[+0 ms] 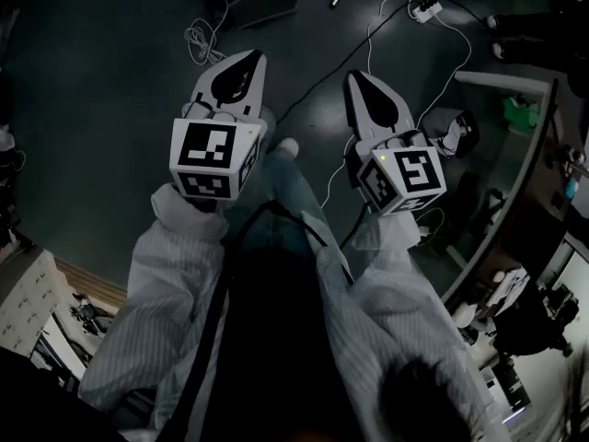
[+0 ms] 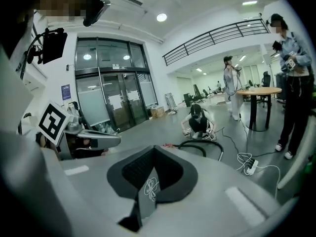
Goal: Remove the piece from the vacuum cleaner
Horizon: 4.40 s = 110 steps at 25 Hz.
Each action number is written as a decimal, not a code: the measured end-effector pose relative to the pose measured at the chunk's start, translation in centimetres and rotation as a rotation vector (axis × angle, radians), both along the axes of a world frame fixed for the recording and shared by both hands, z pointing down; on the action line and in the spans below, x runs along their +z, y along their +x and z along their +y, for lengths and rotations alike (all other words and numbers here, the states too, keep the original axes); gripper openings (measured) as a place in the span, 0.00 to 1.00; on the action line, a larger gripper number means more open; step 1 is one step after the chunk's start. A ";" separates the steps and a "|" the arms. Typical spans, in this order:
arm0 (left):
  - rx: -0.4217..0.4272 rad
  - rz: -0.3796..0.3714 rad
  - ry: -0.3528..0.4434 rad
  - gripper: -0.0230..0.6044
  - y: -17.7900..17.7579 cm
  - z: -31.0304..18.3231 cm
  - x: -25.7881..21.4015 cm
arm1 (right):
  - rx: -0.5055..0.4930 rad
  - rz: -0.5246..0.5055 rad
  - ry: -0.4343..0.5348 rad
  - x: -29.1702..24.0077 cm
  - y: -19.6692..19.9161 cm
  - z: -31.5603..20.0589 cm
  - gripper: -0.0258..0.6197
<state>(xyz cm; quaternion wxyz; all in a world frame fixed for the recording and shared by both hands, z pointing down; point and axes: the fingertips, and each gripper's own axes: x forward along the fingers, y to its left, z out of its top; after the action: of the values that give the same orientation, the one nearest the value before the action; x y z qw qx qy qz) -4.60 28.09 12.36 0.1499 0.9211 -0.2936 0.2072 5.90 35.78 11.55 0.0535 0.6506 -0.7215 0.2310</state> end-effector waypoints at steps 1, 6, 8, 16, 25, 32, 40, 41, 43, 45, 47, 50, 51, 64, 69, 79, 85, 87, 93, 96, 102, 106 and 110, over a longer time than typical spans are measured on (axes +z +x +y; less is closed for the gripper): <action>-0.016 -0.020 0.000 0.04 -0.1 -1.5 1.1 | -0.022 -0.003 -0.010 0.9 0.4 -1.8 0.04; -0.057 -0.074 -0.020 0.04 0.4 -9.7 5.9 | -0.134 0.033 -0.058 5.0 1.6 -12.2 0.04; -0.047 -0.085 -0.058 0.04 1.0 -13.1 7.8 | -0.175 0.057 -0.082 6.5 1.8 -16.5 0.04; -0.008 -0.215 -0.103 0.04 4.0 -24.8 14.1 | -0.308 0.107 -0.183 12.4 3.5 -30.7 0.04; -0.025 -0.393 -0.207 0.04 5.3 -31.6 27.4 | -0.428 0.049 -0.321 25.0 5.2 -40.4 0.04; -0.055 -0.535 -0.203 0.05 6.5 -34.5 38.5 | -0.506 0.012 -0.381 35.0 7.4 -43.7 0.04; 0.049 -0.559 -0.204 0.22 9.6 -34.7 47.4 | -0.666 -0.094 -0.493 44.0 7.5 -45.7 0.08; 0.070 -0.565 -0.206 0.26 9.8 -34.6 48.2 | -0.664 -0.132 -0.523 45.0 7.2 -46.2 0.09; 0.135 -0.603 -0.184 0.31 10.1 -34.2 49.6 | -0.647 -0.205 -0.582 46.7 6.3 -47.3 0.16; 0.216 -0.658 -0.142 0.31 10.3 -33.7 51.0 | -0.642 -0.251 -0.642 48.3 5.4 -48.1 0.20; 0.272 -0.706 -0.104 0.31 10.4 -33.4 52.4 | -0.679 -0.257 -0.694 49.3 4.1 -48.3 0.24; 0.309 -0.761 -0.050 0.31 10.5 -33.6 54.1 | -0.764 -0.209 -0.737 50.7 2.1 -47.9 0.25; 0.317 -0.780 -0.030 0.31 10.6 -33.7 54.5 | -0.789 -0.190 -0.743 51.1 1.6 -47.7 0.25; 0.310 -0.723 -0.188 0.08 11.2 -32.1 55.3 | -0.967 -0.015 -0.707 52.0 0.8 -47.4 0.24; 0.318 -0.721 -0.204 0.09 11.5 -31.1 55.3 | -0.959 -0.008 -0.723 52.2 0.8 -47.4 0.25; 0.264 -0.660 -0.285 0.09 12.0 -29.6 55.0 | -0.959 0.013 -0.724 52.3 0.6 -47.5 0.25; 0.461 -0.618 -0.439 0.07 13.3 -19.0 56.2 | -0.970 0.025 -0.708 52.3 0.5 -47.7 0.25; 0.402 -0.606 -0.440 0.07 12.6 -19.7 56.0 | -0.976 0.008 -0.688 52.2 0.4 -47.6 0.25; 0.308 -0.520 -0.426 0.07 11.9 -23.3 51.9 | -0.944 -0.097 -0.603 48.9 1.2 -46.4 0.25; 0.270 -0.507 -0.401 0.07 10.6 -24.8 47.2 | -0.942 -0.069 -0.501 43.5 1.4 -45.3 0.21; 0.099 -0.503 -0.281 0.07 6.1 -29.1 34.5 | -0.842 -0.021 -0.244 28.1 0.9 -46.0 0.04; -0.040 -0.524 -0.218 0.07 2.6 -29.8 24.7 | -0.839 -0.008 -0.107 16.7 -1.7 -45.3 0.04; -0.225 -0.451 -0.173 0.08 -0.4 -29.8 14.0 | -0.829 0.020 0.025 5.4 -4.0 -44.7 0.04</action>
<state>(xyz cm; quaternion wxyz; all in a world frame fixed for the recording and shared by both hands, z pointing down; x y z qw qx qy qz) -5.00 -1.70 26.37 0.1809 0.7969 -0.4013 0.4137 1.91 -8.96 16.99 0.1409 0.3076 -0.9247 0.1746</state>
